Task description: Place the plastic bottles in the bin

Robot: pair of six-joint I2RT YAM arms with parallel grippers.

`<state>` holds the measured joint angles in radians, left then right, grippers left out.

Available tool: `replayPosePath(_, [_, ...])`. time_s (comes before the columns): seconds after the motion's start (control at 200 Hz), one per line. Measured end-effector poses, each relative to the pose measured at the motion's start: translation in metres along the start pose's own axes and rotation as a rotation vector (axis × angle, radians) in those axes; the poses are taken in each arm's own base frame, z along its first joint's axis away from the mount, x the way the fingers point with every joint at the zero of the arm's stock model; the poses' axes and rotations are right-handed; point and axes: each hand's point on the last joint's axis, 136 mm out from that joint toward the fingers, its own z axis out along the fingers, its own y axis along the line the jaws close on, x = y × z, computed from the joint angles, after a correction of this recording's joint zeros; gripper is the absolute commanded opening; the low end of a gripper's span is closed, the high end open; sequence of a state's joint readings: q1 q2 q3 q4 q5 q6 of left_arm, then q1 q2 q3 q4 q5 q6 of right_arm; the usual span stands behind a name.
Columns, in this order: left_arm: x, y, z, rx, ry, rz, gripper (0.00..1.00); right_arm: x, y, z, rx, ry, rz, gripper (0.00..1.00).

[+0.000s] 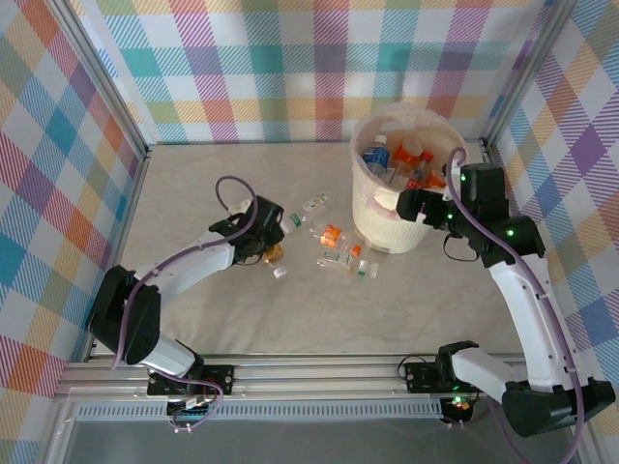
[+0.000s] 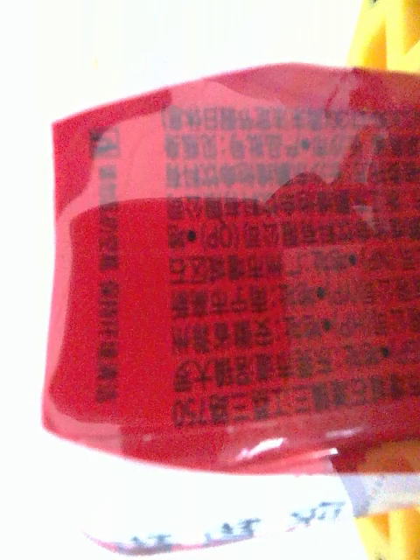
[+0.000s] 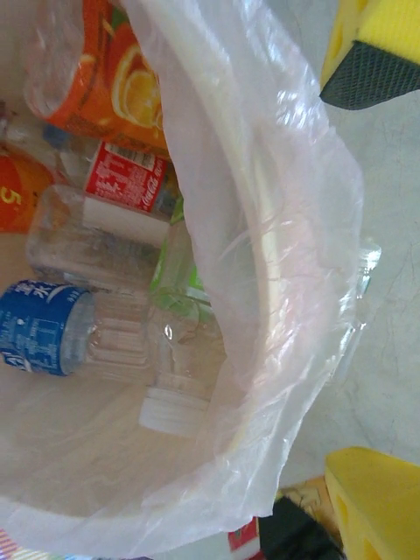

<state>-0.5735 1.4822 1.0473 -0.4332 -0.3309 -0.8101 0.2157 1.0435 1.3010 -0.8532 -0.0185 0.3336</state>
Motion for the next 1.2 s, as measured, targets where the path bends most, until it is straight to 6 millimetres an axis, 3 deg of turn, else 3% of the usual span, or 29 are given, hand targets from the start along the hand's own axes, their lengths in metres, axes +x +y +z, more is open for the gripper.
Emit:
replayPosePath(0.16, [-0.049,-0.053,-0.045,0.167,-0.091,0.108,0.61,-0.004,-0.006,-0.014,0.031,-0.061,0.018,1.00])
replayPosePath(0.44, [-0.123,-0.153,-0.135,0.498,-0.252,0.252,0.61,0.001,-0.019,-0.018,0.084,-0.096,0.051,1.00])
replayPosePath(0.59, [-0.150,-0.209,-0.157,0.631,-0.324,0.314,0.61,0.004,-0.022,-0.017,0.093,-0.095,0.065,1.00])
replayPosePath(0.78, [-0.164,-0.280,-0.157,0.764,-0.359,0.404,0.62,0.013,-0.027,-0.011,0.104,-0.073,0.079,1.00])
replayPosePath(0.935, [-0.162,-0.329,-0.156,0.872,-0.390,0.484,0.63,0.019,-0.030,-0.008,0.110,-0.066,0.100,1.00])
replayPosePath(1.055, [-0.155,-0.356,-0.163,0.959,-0.414,0.540,0.63,0.024,-0.032,-0.006,0.110,-0.065,0.117,1.00])
replayPosePath(1.2, [-0.140,-0.374,-0.169,1.046,-0.428,0.602,0.64,0.028,-0.033,-0.002,0.106,-0.058,0.134,1.00])
